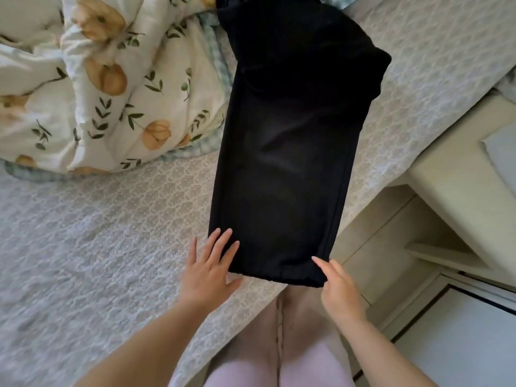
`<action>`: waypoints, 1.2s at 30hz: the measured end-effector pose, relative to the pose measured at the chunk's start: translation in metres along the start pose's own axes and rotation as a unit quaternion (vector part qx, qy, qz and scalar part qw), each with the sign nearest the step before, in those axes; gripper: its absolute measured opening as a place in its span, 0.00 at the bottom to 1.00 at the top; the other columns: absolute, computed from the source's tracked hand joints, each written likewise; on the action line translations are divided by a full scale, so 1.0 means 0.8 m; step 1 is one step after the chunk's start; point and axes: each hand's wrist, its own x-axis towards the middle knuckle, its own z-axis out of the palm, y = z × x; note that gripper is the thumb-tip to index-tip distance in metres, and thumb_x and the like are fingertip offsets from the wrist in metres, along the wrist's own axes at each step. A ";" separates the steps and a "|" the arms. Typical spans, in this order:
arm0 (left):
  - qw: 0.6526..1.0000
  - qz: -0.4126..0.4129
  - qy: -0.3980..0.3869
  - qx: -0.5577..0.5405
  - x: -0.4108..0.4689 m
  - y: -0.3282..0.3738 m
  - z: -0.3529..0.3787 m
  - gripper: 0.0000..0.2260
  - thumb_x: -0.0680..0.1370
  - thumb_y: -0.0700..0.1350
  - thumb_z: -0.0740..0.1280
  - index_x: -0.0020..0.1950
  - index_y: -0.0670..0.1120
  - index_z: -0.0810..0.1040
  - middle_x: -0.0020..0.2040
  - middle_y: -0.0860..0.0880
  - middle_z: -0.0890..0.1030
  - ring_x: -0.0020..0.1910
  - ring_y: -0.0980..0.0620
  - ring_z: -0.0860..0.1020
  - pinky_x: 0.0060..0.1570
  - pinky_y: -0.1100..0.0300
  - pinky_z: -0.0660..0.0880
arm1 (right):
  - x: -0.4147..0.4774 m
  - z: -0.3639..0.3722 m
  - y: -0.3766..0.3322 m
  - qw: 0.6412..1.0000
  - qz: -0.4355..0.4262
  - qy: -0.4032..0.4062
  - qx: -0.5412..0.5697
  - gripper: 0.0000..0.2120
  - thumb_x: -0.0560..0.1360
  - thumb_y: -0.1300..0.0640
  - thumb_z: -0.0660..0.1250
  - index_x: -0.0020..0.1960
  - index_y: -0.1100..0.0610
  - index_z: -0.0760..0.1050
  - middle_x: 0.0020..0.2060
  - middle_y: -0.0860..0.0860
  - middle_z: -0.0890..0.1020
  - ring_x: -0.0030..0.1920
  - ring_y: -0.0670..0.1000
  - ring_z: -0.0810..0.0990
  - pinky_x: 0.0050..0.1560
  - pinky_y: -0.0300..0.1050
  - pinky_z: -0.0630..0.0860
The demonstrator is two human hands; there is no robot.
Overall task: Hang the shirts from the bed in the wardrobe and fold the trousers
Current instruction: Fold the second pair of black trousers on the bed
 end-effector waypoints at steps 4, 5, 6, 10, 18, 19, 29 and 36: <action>0.995 0.089 -0.003 0.044 0.011 -0.010 0.010 0.33 0.65 0.60 0.75 0.65 0.44 0.77 0.65 0.44 0.76 0.68 0.46 0.71 0.63 0.37 0.68 | 0.004 0.012 0.015 0.989 -0.037 -0.011 -0.144 0.36 0.72 0.70 0.61 0.75 0.47 0.57 0.58 0.46 0.68 0.57 0.49 0.68 0.55 0.41 0.69; 0.994 0.095 -0.001 0.045 0.014 -0.011 0.009 0.32 0.65 0.58 0.77 0.64 0.43 0.77 0.64 0.44 0.77 0.66 0.45 0.73 0.62 0.38 0.70 | 0.006 0.012 0.016 0.986 -0.046 0.006 -0.158 0.35 0.72 0.67 0.63 0.74 0.47 0.58 0.57 0.47 0.69 0.56 0.50 0.69 0.54 0.41 0.70; 0.994 0.097 0.007 0.044 0.018 -0.013 0.008 0.31 0.64 0.55 0.78 0.63 0.44 0.78 0.63 0.44 0.78 0.65 0.45 0.75 0.61 0.38 0.71 | 0.010 0.009 0.016 0.984 -0.054 0.024 -0.166 0.33 0.71 0.65 0.66 0.73 0.48 0.62 0.56 0.48 0.70 0.54 0.51 0.71 0.51 0.42 0.70; 0.995 0.096 0.032 0.021 0.029 -0.017 0.000 0.26 0.58 0.42 0.81 0.56 0.44 0.83 0.57 0.45 0.82 0.57 0.46 0.80 0.55 0.40 0.74 | 0.023 0.005 0.012 0.975 -0.091 0.095 -0.177 0.29 0.56 0.64 0.79 0.57 0.56 0.78 0.44 0.56 0.75 0.41 0.58 0.76 0.36 0.48 0.73; 0.994 0.098 0.013 -0.045 0.049 -0.019 -0.030 0.15 0.59 0.38 0.80 0.43 0.45 0.84 0.42 0.48 0.82 0.36 0.47 0.82 0.38 0.56 0.78 | 0.011 0.009 -0.017 0.910 -0.271 0.185 -0.254 0.35 0.48 0.52 0.81 0.54 0.56 0.81 0.59 0.57 0.72 0.60 0.58 0.69 0.65 0.57 0.63; 0.995 0.093 0.000 -0.047 0.052 -0.018 -0.034 0.13 0.60 0.39 0.80 0.42 0.46 0.83 0.40 0.49 0.81 0.32 0.48 0.81 0.34 0.58 0.76 | 0.009 0.014 -0.026 0.901 -0.293 0.173 -0.269 0.36 0.49 0.50 0.81 0.56 0.56 0.80 0.60 0.56 0.73 0.60 0.57 0.70 0.66 0.57 0.63; 0.978 0.036 -0.179 -0.098 0.099 -0.033 -0.085 0.09 0.75 0.45 0.65 0.53 0.55 0.78 0.47 0.57 0.76 0.40 0.54 0.75 0.33 0.60 0.71 | 0.034 0.002 -0.088 0.953 -0.108 0.097 -0.266 0.14 0.74 0.65 0.60 0.57 0.55 0.75 0.49 0.51 0.78 0.48 0.56 0.77 0.48 0.49 0.70; 0.914 -0.021 -0.352 -0.199 0.148 -0.063 -0.133 0.05 0.73 0.44 0.67 0.43 0.55 0.77 0.37 0.53 0.79 0.37 0.52 0.77 0.34 0.61 0.72 | 0.064 -0.099 -0.053 0.995 -0.054 -0.074 -0.036 0.10 0.69 0.62 0.63 0.35 0.47 0.72 0.30 0.46 0.74 0.37 0.53 0.76 0.28 0.41 0.64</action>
